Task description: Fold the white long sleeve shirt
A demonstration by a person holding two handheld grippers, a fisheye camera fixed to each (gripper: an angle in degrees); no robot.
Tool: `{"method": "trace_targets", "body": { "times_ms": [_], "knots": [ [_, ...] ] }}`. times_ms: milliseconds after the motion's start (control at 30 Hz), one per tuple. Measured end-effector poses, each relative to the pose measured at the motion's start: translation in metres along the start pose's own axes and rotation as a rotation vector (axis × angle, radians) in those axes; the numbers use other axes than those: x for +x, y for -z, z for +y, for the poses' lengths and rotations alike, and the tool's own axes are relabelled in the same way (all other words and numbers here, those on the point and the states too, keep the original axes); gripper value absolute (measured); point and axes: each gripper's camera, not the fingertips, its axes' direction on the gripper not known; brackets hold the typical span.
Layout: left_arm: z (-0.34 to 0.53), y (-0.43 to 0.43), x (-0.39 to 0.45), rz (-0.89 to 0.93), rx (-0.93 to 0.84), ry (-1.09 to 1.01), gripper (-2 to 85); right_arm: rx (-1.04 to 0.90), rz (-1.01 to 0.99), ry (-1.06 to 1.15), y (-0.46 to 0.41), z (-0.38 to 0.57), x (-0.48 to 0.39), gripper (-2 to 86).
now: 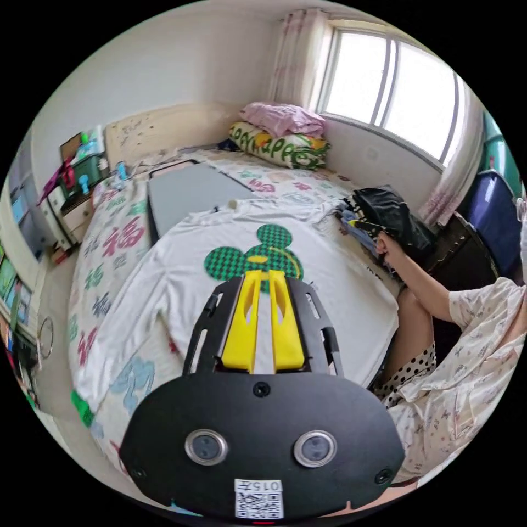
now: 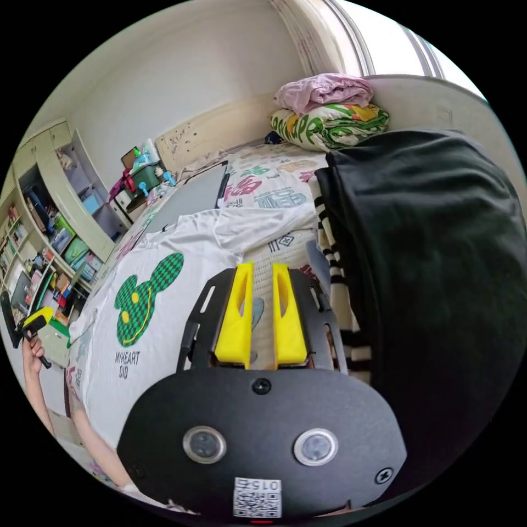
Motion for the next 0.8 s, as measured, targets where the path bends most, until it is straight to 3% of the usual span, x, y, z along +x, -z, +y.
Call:
{"method": "trace_targets", "body": {
  "times_ms": [200,400,600,800],
  "knots": [
    [-0.259,-0.142,0.003,0.148,-0.147,-0.130,6.3,0.112,-0.002,-0.223,-0.039,-0.104,0.042,8.0],
    [-0.441,-0.256,0.011,0.095,-0.237,-0.206,7.0,0.047,-0.117,-0.316,-0.076,-0.187,0.080,7.4],
    [-0.563,-0.346,0.009,0.157,-0.310,-0.193,10.8,0.062,-0.122,-0.328,-0.050,-0.219,0.086,2.4],
    [-0.624,-0.397,0.020,0.194,-0.399,-0.215,12.4,0.082,-0.143,-0.317,-0.019,-0.232,0.085,-0.6]
  ]
}}
